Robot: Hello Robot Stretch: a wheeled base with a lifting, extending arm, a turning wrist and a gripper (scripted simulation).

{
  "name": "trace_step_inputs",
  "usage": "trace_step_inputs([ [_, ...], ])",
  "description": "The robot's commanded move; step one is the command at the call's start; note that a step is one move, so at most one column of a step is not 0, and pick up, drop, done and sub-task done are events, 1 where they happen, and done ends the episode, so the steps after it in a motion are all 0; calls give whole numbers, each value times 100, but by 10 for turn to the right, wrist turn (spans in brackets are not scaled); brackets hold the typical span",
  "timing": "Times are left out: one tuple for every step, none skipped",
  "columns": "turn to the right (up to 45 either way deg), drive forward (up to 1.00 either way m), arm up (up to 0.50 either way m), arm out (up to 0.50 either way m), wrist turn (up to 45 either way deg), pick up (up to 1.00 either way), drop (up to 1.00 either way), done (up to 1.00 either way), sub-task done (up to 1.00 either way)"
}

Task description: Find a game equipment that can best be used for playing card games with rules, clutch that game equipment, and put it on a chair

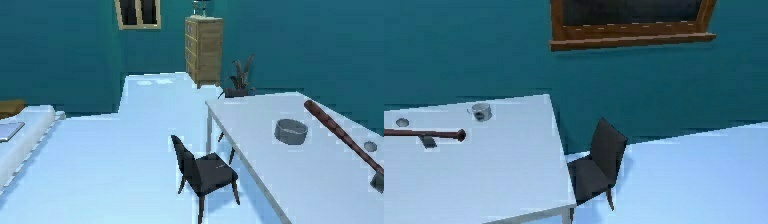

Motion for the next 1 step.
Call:
trace_step_inputs([
  [0,0,10,0,0,0,0,0,0],
])
